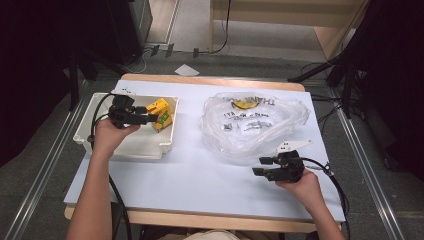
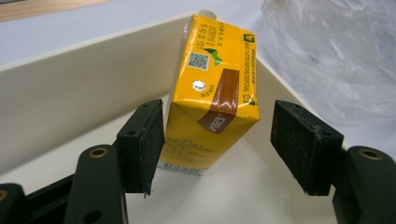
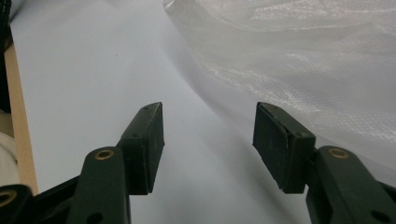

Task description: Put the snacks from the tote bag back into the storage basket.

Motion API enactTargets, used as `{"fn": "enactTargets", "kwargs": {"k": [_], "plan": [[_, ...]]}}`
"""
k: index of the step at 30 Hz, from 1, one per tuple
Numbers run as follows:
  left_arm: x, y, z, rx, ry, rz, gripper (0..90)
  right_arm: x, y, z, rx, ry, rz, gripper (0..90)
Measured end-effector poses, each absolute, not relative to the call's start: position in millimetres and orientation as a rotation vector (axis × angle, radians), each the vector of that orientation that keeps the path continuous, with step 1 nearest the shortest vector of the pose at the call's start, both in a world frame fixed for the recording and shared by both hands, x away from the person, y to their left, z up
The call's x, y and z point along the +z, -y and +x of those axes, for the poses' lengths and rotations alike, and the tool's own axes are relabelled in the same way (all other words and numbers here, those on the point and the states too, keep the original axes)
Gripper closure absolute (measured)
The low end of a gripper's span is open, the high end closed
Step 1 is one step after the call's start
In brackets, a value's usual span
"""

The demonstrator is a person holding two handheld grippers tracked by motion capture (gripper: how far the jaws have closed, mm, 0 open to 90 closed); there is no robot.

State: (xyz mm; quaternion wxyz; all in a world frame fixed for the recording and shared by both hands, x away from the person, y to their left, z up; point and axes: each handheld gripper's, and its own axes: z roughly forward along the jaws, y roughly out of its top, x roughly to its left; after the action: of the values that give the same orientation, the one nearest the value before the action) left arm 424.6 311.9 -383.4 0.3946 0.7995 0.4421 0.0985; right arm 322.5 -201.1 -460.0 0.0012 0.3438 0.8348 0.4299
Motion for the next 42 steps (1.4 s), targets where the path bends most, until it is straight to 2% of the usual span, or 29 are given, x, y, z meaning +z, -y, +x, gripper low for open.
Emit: {"fn": "enactTargets", "kwargs": {"k": [6, 15, 21, 22, 25, 29, 34, 42], "plan": [[-387.6, -320.1, 414.4, 0.246, -1.146, 2.017, 36.7, -459.5, 201.0, 323.5, 1.36, -2.618, 1.074, 44.1], [-398.1, -317.3, 400.7, 0.253, -1.124, 2.038, 50.8, -459.1, 200.8, 327.0, 1.373, -2.614, 1.076, 44.2], [-400.2, -317.5, 391.1, 0.24, -1.106, 2.008, 67.8, -459.6, 200.0, 329.4, 1.375, -2.615, 1.071, 44.4], [-401.5, -317.1, 390.9, 0.232, -1.101, 2.012, 76.1, -459.7, 199.8, 329.6, 1.376, -2.616, 1.072, 44.6], [-406.0, -312.9, 390.5, 0.218, -1.095, 2.033, 90.0, -459.8, 199.5, 330.2, 1.381, -2.617, 1.068, 45.2], [-411.5, -306.3, 393.5, 0.204, -1.096, 2.06, 90.0, -459.8, 199.6, 330.3, 1.383, -2.616, 1.065, 45.7], [-413.4, -303.5, 395.7, 0.251, -1.076, 2.028, 90.0, -460.6, 198.9, 330.4, 1.379, -2.619, 1.065, 45.8], [-428.5, -301.1, 403.4, 0.218, -1.113, 2.057, 90.0, -460.8, 198.8, 330.1, 1.373, -2.621, 1.069, 45.8]]}}
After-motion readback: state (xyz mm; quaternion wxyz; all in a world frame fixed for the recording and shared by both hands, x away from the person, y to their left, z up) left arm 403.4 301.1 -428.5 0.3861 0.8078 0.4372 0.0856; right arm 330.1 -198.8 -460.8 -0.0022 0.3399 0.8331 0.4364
